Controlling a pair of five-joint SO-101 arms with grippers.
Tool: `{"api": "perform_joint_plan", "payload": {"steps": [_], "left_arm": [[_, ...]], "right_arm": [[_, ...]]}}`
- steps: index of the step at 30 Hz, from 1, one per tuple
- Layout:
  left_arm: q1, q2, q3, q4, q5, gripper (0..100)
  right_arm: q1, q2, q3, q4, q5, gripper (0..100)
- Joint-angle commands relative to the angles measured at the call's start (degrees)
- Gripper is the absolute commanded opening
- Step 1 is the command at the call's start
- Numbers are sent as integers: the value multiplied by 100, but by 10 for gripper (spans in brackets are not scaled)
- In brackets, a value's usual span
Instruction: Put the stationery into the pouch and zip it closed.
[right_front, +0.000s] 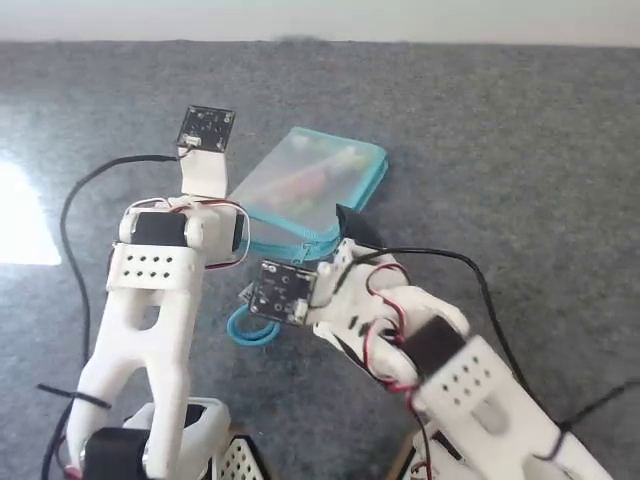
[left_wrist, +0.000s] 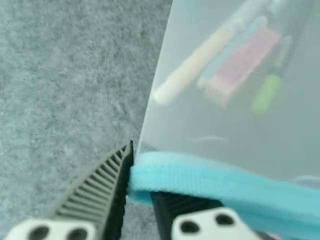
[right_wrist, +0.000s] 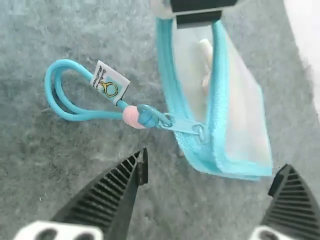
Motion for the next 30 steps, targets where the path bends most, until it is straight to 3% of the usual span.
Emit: {"api": "perform_joint_plan", "payload": {"steps": [1,7,11,18,23,30], "left_arm": [[-26,-9,-295,97,-132,9],[-26,-9,-277,97,-141,9],[-26,-9,-277,97,-141,9],[-26,0,-268,79,-141,10],[-26,0,-268,79,-141,10],[-26,0,-268,79,-141,10]], "right_arm": [[66,541,-132,-347,70,383],[470,1015,-422,-523,70,375],[567,1244,-448,-787,88,277],[549,1402,-607,-769,-35,248],[549,1402,-782,-778,-413,131],[426,1411,-782,-813,-440,74]]}}
